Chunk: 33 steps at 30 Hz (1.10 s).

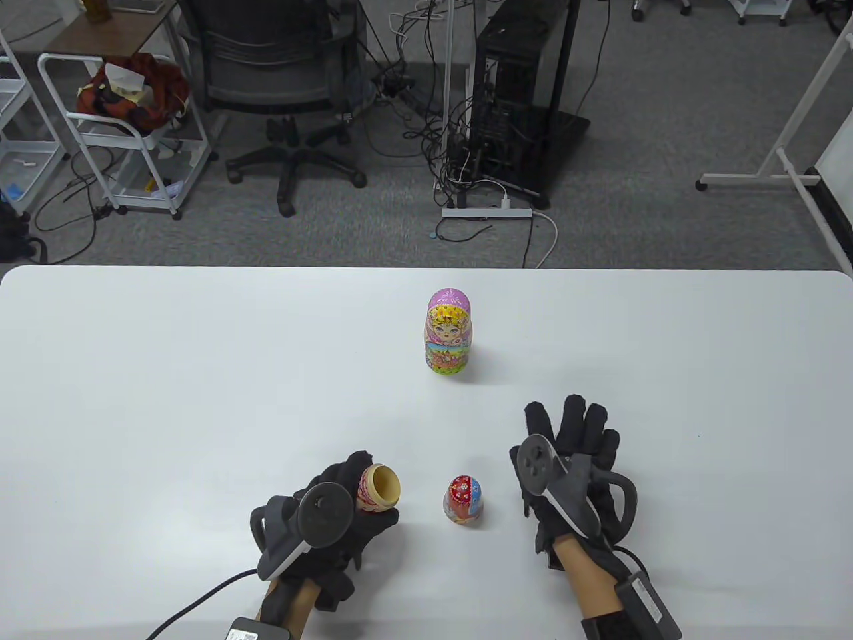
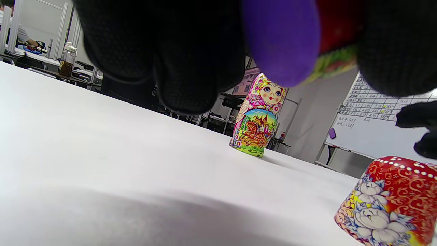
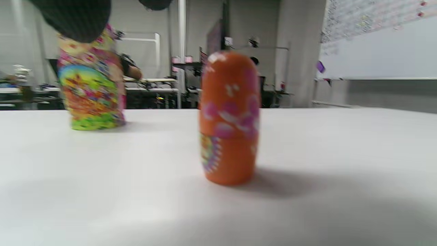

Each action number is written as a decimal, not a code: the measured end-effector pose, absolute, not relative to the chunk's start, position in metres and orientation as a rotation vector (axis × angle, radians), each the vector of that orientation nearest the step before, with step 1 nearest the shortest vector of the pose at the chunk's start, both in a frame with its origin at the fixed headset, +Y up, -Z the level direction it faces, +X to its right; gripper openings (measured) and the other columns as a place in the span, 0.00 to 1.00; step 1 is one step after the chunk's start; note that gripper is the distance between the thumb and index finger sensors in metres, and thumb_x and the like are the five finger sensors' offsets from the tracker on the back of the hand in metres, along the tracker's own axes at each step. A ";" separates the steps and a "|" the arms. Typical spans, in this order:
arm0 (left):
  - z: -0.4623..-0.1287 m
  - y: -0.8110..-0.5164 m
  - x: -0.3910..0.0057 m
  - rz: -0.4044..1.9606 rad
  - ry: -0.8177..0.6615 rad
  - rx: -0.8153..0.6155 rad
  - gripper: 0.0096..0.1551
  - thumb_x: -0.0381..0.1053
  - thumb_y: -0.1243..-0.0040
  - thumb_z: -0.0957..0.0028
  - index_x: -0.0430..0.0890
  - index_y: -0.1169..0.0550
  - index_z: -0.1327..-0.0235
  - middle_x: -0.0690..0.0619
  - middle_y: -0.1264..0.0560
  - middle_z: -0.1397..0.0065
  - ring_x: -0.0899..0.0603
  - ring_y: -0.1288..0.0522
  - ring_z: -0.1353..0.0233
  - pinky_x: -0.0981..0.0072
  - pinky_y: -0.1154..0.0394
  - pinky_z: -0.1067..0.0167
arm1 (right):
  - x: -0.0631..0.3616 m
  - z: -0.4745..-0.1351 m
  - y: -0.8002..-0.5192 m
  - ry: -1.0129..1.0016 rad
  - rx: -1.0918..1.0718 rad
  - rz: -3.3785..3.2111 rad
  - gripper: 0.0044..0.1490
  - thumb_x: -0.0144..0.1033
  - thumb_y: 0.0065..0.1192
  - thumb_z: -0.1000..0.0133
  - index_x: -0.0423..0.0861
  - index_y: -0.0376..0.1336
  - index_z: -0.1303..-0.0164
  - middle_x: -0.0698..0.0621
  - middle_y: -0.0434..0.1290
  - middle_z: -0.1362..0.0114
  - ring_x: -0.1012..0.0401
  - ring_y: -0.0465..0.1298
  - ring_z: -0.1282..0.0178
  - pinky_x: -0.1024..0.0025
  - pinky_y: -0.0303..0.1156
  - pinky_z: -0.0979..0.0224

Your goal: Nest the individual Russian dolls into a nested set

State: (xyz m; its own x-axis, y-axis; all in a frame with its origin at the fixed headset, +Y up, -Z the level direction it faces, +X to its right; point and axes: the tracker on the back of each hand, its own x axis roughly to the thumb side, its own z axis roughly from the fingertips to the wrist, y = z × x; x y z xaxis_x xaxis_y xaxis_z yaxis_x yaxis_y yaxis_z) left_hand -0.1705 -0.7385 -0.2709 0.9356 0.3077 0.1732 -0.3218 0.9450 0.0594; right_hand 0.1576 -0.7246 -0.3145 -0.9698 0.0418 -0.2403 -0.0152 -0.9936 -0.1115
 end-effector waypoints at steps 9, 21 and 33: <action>-0.272 -0.742 -0.170 0.300 -0.165 0.055 0.58 0.79 0.34 0.66 0.51 0.36 0.26 0.48 0.24 0.31 0.47 0.17 0.38 0.47 0.22 0.38 | 0.170 -0.324 -0.745 -0.074 -0.444 3.006 0.31 0.47 0.59 0.43 0.68 0.54 0.29 0.46 0.52 0.17 0.50 0.70 0.26 0.50 0.66 0.24; -0.271 -0.743 -0.171 0.314 -0.151 0.042 0.58 0.77 0.33 0.64 0.47 0.36 0.27 0.48 0.25 0.31 0.48 0.17 0.38 0.47 0.22 0.38 | 0.178 -0.320 -0.729 -0.222 -0.360 2.783 0.29 0.43 0.62 0.45 0.65 0.56 0.34 0.44 0.58 0.21 0.52 0.74 0.30 0.52 0.69 0.24; -0.268 -0.736 -0.172 0.381 -0.156 0.092 0.57 0.76 0.32 0.64 0.51 0.38 0.26 0.49 0.25 0.31 0.49 0.18 0.38 0.49 0.22 0.38 | 0.122 -0.286 -0.677 -0.411 0.301 2.292 0.32 0.44 0.62 0.46 0.61 0.54 0.32 0.43 0.59 0.22 0.53 0.75 0.32 0.51 0.70 0.26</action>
